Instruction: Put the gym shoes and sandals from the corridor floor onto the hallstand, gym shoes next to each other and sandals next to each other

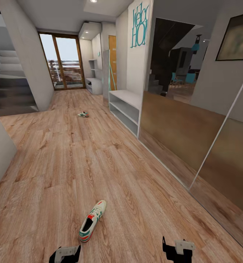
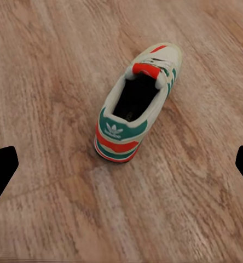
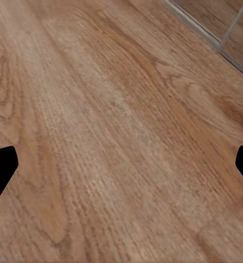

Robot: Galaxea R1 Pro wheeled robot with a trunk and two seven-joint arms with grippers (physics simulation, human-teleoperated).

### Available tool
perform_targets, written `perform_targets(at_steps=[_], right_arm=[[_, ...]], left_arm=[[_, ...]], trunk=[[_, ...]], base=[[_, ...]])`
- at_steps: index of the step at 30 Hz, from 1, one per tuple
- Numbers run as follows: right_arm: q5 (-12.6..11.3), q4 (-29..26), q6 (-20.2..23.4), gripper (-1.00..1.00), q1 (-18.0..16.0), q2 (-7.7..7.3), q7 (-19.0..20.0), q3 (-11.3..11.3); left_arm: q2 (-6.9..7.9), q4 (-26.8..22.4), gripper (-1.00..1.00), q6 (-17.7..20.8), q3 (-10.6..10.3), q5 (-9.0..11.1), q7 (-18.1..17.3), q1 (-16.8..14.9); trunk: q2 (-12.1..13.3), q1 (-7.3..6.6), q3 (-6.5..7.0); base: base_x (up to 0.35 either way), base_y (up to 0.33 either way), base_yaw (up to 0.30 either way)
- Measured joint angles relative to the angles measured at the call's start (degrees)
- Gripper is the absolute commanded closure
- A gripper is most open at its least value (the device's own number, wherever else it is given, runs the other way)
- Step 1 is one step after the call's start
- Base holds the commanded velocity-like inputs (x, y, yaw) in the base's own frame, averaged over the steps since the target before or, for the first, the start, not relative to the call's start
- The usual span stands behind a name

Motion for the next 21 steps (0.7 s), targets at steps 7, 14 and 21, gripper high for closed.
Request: perform_targets(at_steps=[7,14,21], right_arm=[[-0.1,2.3,-2.2,-1.0,-0.3,0.2,-0.9,0.0],[-0.1,3.3,-4.5,-1.0,-0.3,-0.14,-0.8,0.0],[-0.1,3.3,-6.7,-1.0,-0.3,-0.2,-0.8,0.0]], left_arm=[[-0.12,-0.7,-1.0,-2.3,0.1,0.5,0.0,0.5],[0.03,-0.6,-1.0,-4.5,0.4,0.5,0.1,0.6],[0.08,-0.6,-1.0,-6.8,0.4,0.5,0.1,0.6]], trunk=[[0.0,0.0,0.0],[0.0,0.0,0.0],[0.0,0.0,0.0]], base=[[0.0,0.0,0.0],[0.0,0.0,-0.13],[0.0,0.0,-0.249]])
